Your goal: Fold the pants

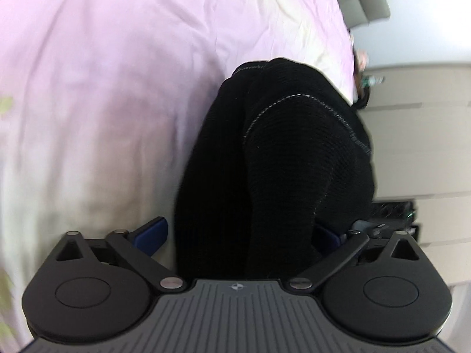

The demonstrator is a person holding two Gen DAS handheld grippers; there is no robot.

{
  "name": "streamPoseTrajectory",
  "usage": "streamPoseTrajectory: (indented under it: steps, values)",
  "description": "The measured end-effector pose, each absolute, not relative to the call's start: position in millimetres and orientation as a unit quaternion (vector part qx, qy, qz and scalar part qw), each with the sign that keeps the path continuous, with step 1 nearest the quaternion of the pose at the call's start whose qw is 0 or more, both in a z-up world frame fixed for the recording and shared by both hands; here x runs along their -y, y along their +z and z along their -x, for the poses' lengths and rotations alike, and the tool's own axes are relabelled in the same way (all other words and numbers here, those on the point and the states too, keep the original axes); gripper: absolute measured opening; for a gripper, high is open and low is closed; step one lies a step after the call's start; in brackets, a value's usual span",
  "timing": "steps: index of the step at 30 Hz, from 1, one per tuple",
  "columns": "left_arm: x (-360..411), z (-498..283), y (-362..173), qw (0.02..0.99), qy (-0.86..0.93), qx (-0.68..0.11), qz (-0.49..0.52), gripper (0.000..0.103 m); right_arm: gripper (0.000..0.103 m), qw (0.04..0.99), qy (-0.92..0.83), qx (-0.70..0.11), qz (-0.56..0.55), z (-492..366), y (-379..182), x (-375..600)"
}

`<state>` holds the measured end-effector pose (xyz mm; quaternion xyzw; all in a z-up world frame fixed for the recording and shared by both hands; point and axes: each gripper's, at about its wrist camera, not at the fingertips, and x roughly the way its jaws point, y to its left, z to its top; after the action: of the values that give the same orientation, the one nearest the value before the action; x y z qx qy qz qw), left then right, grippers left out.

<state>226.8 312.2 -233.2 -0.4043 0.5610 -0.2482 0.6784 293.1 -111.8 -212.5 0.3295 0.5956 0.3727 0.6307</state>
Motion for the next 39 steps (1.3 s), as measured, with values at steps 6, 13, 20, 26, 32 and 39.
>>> streamPoseTrajectory:
  steps: [6, 13, 20, 26, 32, 39]
  values:
    - [-306.7, -233.3, -258.3, 0.652, -0.291, -0.566, 0.412, 0.103, 0.081, 0.616, 0.371, -0.605, -0.341, -298.5, -220.2, 116.0]
    - [-297.2, -232.0, -257.5, 0.638, -0.351, -0.545, 0.416, 0.103, 0.084, 0.619, 0.370, -0.603, -0.342, -300.8, -222.4, 103.9]
    - [-315.4, -208.7, -221.7, 0.640, -0.397, -0.479, 0.450, 0.081, 0.075, 0.618, 0.422, -0.554, -0.365, -289.0, -194.3, 117.6]
    - [-310.1, -187.0, -176.9, 0.646, -0.429, -0.439, 0.453, 0.081, 0.074, 0.634, 0.442, -0.502, -0.388, -267.6, -142.5, 143.9]
    - [-287.4, -172.8, -139.0, 0.648, -0.446, -0.435, 0.438, 0.081, 0.074, 0.651, 0.439, -0.484, -0.386, -240.3, -104.8, 177.1]
    - [-223.1, -195.6, -102.3, 0.658, -0.468, -0.442, 0.391, 0.081, 0.074, 0.680, 0.427, -0.425, -0.419, -217.7, -84.7, 240.2]
